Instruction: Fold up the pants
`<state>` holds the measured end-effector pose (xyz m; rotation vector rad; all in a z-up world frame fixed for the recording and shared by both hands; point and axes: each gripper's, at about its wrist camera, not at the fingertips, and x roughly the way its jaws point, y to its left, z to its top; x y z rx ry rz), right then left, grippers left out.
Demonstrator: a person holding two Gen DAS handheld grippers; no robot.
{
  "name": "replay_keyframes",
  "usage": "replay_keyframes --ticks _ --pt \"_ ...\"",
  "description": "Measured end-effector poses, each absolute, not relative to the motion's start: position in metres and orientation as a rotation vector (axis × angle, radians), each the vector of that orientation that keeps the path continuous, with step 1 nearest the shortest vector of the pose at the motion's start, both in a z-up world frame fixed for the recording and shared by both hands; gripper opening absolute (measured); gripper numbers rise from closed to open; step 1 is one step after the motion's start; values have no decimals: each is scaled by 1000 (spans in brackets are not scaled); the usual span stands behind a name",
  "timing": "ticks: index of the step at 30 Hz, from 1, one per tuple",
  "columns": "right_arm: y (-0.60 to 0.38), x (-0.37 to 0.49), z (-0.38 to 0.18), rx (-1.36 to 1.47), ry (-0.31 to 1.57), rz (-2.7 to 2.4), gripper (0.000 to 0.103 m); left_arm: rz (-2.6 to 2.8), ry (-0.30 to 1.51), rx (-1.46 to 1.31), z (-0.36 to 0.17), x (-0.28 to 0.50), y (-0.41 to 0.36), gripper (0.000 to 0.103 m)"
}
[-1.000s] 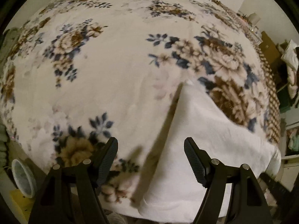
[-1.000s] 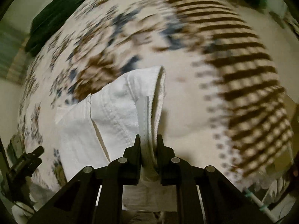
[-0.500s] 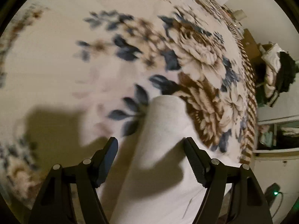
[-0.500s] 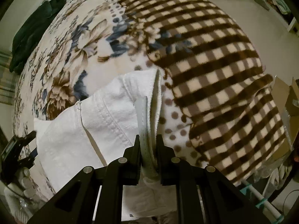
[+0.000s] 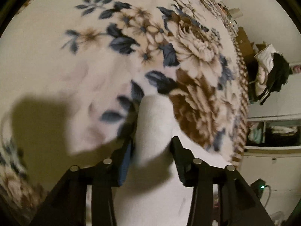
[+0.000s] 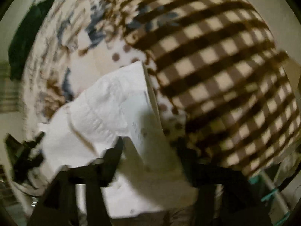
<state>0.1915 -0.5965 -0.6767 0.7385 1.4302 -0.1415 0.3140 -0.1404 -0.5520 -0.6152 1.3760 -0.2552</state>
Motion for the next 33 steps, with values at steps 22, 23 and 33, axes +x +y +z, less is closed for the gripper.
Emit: replay_keyframes --ticks 22,23,33 --pt "-576 115 -717 1132 1400 -230 31 -271 1447 -591 -568 233 -144 35" --pt "-576 114 -716 1161 1384 -200 34 -269 1454 -620 -567 233 -142 38" --pt "-525 94 -762 1445 1293 -2 76 -338 1440 -719 -576 221 -149 82"
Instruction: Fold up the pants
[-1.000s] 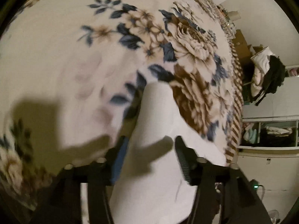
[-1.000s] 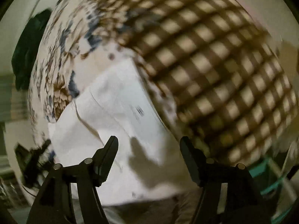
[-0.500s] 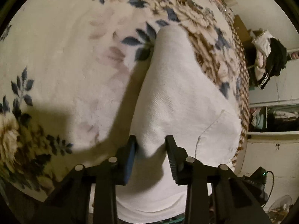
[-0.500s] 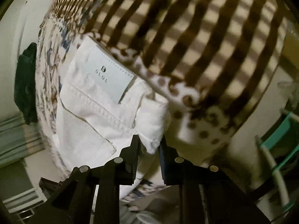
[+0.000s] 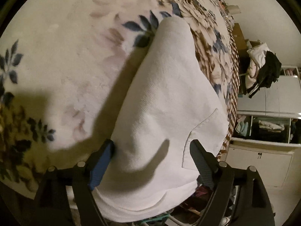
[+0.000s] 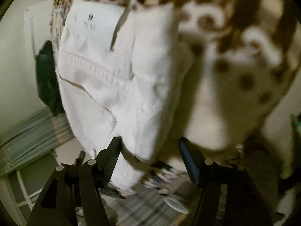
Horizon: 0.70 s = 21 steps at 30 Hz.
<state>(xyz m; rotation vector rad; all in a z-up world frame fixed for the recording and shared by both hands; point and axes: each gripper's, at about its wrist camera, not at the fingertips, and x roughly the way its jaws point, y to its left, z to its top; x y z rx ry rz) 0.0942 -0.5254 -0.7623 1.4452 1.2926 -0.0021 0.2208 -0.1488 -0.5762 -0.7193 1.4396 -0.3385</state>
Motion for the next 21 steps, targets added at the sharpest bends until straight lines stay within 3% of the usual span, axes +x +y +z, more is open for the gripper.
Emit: replay_keyframes --ticks 5,7,9,17,18,20,21 --pt "-494 112 -770 1506 1225 103 76 -338 1462 -708 -583 229 -149 82" --pt "-488 119 -770 1484 1217 107 88 -339 1466 -698 -587 232 -150 82" --pt "-485 126 -770 1523 1192 104 90 -341 1479 -687 -593 234 -151 82" --pt "-481 132 -765 1522 1128 105 90 -372 1492 -693 -609 242 -157 87" --pt "-477 135 -764 1517 1119 92 88 -372 1490 -694 -609 243 -158 87" --pt "-470 125 -758 1459 1130 48 57 -376 1477 -701 -606 242 -158 86" --pt "-470 122 -759 1422 1146 28 48 -391 1462 -700 -603 241 -159 76"
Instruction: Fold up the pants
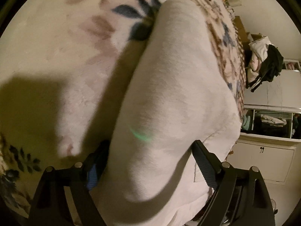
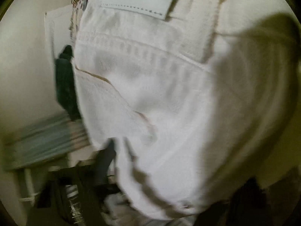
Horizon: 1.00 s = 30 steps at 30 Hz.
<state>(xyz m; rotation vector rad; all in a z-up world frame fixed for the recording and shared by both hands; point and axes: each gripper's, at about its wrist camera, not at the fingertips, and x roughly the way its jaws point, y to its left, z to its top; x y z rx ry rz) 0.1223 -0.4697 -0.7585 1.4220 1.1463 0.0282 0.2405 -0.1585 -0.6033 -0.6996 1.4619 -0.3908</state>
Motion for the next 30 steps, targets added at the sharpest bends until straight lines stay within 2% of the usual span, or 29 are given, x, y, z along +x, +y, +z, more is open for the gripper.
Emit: replay_keyframes --ticks 1,2,4,6,12,20,25,30 --pt "-467 121 -756 1409 1139 25 45 -399 1455 -692 -601 241 -159 61" --pt "-463 121 -752 1395 1136 10 44 -407 1441 -682 -596 239 -159 56" --pt "-456 126 -739 1354 1135 -10 40 -430 1409 -674 -586 234 -158 32" --pt "-455 132 -726 1311 1131 -21 39 -449 1382 -675 -574 231 -156 27" --pt "-454 145 -668 1207 1097 -9 37 -464 1316 -683 -525 235 -158 24" --pt "-484 179 -559 1130 1005 73 36 -486 1205 -727 -445 269 -158 24" --pt "-475 233 -516 1077 940 119 36 -500 1134 -760 -417 323 -145 24" --pt "-448 315 -504 1035 889 145 36 -514 1079 -756 -412 402 -118 24"
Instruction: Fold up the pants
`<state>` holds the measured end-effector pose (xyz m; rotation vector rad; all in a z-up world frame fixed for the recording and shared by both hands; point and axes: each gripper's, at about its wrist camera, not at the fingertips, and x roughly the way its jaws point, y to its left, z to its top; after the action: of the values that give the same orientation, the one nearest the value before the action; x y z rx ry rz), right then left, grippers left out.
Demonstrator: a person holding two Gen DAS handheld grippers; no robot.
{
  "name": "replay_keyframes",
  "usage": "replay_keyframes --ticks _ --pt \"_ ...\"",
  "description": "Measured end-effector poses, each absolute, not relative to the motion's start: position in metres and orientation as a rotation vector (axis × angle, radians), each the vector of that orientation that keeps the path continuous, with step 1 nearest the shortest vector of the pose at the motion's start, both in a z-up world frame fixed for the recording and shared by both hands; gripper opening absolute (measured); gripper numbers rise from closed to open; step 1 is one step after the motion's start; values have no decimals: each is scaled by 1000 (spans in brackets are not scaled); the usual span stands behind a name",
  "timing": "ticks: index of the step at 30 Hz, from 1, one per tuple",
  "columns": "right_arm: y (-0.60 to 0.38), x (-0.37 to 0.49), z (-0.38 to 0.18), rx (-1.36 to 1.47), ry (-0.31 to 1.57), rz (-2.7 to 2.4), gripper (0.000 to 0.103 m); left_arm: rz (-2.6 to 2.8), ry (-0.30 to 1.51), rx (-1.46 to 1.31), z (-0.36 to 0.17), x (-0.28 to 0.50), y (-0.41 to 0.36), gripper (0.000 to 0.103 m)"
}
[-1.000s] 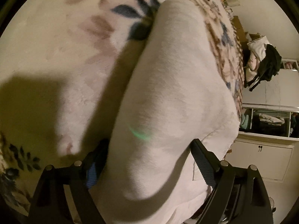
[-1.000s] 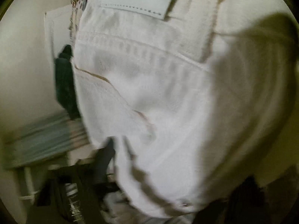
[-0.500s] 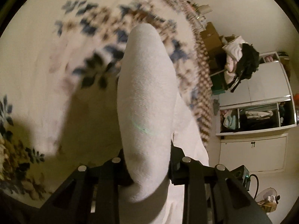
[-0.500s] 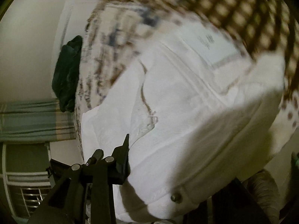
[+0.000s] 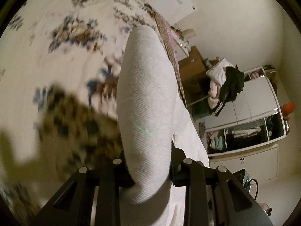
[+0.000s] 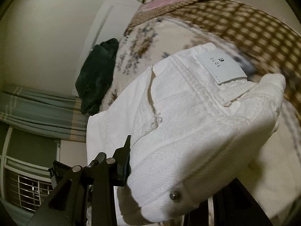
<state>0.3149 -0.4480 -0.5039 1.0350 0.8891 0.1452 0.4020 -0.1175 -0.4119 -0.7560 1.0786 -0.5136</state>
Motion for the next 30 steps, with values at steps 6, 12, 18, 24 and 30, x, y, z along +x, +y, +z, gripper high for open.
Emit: replay_keyframes --ticks 6,12,18,24,30 --pt "-397 425 -526 1011 866 149 36 -496 1074 -728 -441 506 -73 24" --pt "-340 525 -585 991 882 149 36 -456 1103 -691 -487 582 -31 24" --pt "-300 563 -649 965 955 124 36 -419 1199 -649 -549 612 -4 25" --pt "-293 554 -678 958 993 108 44 -429 1225 -685 -569 597 5 30" --pt "-296 554 -678 910 1083 90 65 -346 1250 -648 -559 596 6 40"
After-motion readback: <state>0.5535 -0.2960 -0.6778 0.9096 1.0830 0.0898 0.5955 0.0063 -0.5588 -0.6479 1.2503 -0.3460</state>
